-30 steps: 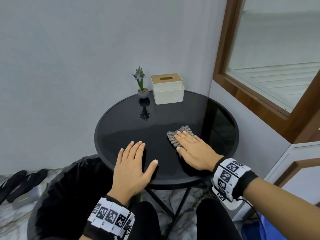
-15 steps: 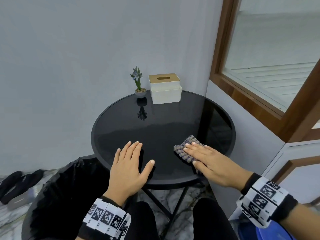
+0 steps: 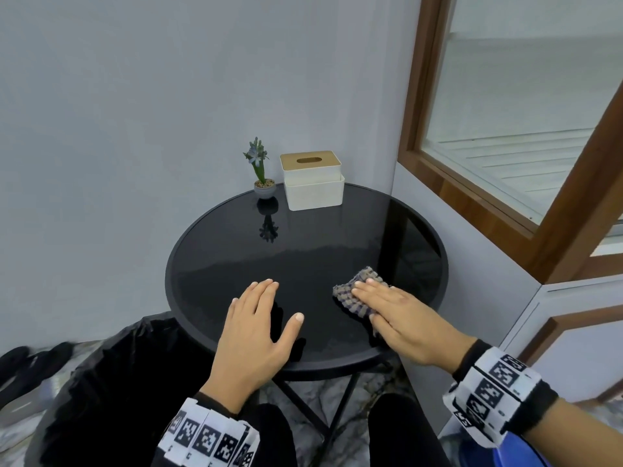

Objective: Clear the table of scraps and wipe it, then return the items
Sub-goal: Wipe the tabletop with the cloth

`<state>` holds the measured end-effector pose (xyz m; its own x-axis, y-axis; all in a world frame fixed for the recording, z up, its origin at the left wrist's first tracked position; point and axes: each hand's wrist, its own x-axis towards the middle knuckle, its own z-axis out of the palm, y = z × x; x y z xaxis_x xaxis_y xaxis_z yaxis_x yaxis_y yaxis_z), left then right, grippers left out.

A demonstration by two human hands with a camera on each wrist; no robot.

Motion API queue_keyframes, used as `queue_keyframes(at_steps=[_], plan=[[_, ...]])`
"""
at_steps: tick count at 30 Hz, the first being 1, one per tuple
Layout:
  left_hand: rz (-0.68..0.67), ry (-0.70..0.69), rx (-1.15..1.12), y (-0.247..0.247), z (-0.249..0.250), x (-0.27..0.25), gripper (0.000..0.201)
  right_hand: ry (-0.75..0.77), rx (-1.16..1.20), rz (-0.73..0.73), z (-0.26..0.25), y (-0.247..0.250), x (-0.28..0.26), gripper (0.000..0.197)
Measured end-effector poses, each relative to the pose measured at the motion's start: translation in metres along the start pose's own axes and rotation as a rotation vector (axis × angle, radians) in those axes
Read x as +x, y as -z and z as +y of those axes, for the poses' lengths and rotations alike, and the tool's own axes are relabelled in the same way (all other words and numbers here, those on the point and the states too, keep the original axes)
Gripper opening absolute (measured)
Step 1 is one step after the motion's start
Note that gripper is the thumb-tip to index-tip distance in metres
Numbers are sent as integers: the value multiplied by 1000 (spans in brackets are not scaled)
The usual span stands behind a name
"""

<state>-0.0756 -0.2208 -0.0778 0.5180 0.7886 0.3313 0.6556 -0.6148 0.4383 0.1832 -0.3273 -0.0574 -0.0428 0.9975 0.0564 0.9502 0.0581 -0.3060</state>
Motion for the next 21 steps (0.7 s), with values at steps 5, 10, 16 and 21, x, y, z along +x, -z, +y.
queue_keyframes(at_steps=[5,10,16,21], plan=[[-10,-31,-28,-12,18,2,73,-177,9,94,18,3,34,58],[-14,-60,18,-21,23,-1,73,-305,-59,25,21,6,74,57],[-18,-62,64,-21,19,-1,74,-184,-51,-58,16,7,70,54],[-20,-58,67,-22,20,0,74,-150,-13,-38,32,14,38,53]])
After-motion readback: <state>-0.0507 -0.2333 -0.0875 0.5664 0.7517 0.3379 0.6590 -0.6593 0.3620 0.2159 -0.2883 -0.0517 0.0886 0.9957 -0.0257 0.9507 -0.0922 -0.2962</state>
